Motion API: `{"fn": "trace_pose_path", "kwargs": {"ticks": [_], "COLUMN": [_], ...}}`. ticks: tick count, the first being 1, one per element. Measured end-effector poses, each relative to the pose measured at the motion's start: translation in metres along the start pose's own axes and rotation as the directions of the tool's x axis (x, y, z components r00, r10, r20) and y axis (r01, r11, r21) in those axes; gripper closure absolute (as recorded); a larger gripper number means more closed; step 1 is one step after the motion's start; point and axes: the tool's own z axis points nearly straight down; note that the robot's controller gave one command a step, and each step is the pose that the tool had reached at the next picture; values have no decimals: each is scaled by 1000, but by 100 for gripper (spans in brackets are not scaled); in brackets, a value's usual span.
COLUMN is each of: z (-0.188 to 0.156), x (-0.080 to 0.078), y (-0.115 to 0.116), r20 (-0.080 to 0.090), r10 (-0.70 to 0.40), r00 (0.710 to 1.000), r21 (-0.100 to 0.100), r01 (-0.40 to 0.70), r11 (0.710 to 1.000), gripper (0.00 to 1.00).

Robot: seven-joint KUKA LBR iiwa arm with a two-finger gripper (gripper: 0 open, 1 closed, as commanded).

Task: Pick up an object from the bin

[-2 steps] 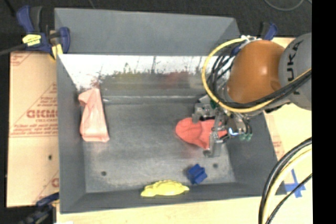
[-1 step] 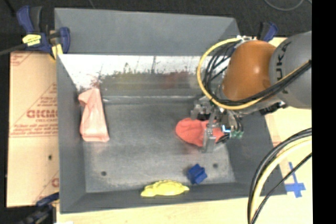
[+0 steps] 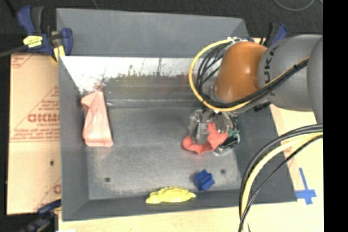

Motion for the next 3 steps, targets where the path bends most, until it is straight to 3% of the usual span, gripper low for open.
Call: {"fn": "trace_pose_path", "kwargs": {"ticks": [1,2,3], "z": [0,0,3], "x": [0,0,21], "y": [0,0,-23], "r20": [0,0,3], "r10": [1,1,-26], "r00": [1000,1000,1000], "r21": [0,0,-1], "r01": [-1,-1,26], "r11": [1000,1000,1000], "gripper": [0,0,0]}}
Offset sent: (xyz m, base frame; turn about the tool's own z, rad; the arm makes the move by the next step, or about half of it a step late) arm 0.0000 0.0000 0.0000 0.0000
